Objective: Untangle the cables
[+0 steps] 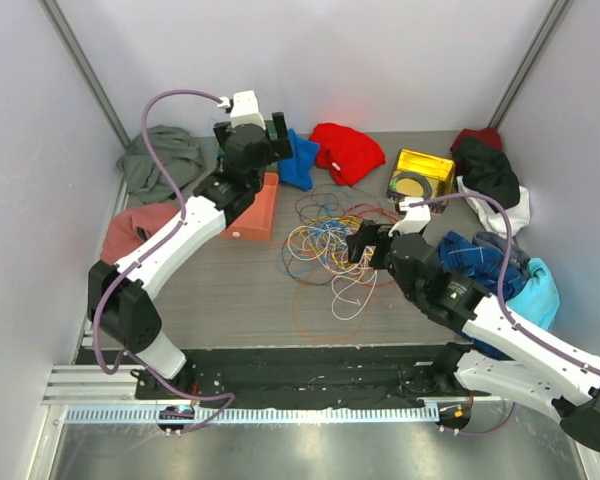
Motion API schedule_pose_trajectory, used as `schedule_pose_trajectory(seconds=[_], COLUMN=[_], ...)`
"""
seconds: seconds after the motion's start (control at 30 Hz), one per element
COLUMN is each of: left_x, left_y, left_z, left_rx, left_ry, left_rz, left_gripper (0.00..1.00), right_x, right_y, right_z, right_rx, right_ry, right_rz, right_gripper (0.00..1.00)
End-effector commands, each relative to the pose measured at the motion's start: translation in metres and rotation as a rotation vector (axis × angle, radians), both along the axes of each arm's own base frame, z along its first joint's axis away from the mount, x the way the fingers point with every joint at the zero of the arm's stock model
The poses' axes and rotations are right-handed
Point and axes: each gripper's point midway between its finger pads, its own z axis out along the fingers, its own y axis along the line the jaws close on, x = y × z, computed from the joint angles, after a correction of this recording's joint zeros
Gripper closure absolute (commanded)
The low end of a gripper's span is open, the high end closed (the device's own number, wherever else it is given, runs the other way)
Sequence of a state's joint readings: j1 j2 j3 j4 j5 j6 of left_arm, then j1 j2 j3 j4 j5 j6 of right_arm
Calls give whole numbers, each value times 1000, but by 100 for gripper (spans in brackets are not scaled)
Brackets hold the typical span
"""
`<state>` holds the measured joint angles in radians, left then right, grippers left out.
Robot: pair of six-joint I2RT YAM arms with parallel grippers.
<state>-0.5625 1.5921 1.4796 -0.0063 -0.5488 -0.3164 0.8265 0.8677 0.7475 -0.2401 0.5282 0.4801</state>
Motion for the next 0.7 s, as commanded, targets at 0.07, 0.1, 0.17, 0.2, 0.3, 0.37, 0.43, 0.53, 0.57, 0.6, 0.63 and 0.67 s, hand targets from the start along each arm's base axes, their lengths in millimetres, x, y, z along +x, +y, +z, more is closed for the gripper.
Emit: schedule_pose_trajectory(seconds=[0.07,0.1,0.17,0.2,0.3,0.37,0.43,0.53,0.57,0.6,0.63,0.67], left_x=[12,12,26,30,53,72,90,116,125,136,142,150], left_y=[59,69,96,102,128,139,152,152,151,153,158,160], left_z=[-53,-72,-81,-86,-100,-115,-116,-138,-133,-152,-154,-155], left_rx=[-175,-215,-423,-501,-714,-802,-837,-890,-900,-935,-952,-968], left_ry=[205,245,250,249,169,160,136,143,126,141,132,119], left_rz=[140,149,143,125,54,21,5,-35,-51,-44,-40,-44], left_gripper=[0,0,0,2,6,9,10,12,12,12,12,13], right_x=[-8,-9,-12,-14,-16,-15,-13,-7,-6,-3,0,1], right_y=[1,0,-2,-3,-5,-7,-8,-8,-7,-8,-6,-6], right_z=[20,20,21,20,19,17,15,12,10,11,6,5], right_rx=[128,127,132,126,118,104,85,53,35,25,4,-7], right_ry=[-20,-17,-20,-18,-20,-21,-20,-16,-14,-16,-4,-3], right_rz=[4,7,15,19,21,13,9,-12,-10,-20,-25,-24], right_gripper=[0,0,1,1,1,1,1,0,0,0,1,0])
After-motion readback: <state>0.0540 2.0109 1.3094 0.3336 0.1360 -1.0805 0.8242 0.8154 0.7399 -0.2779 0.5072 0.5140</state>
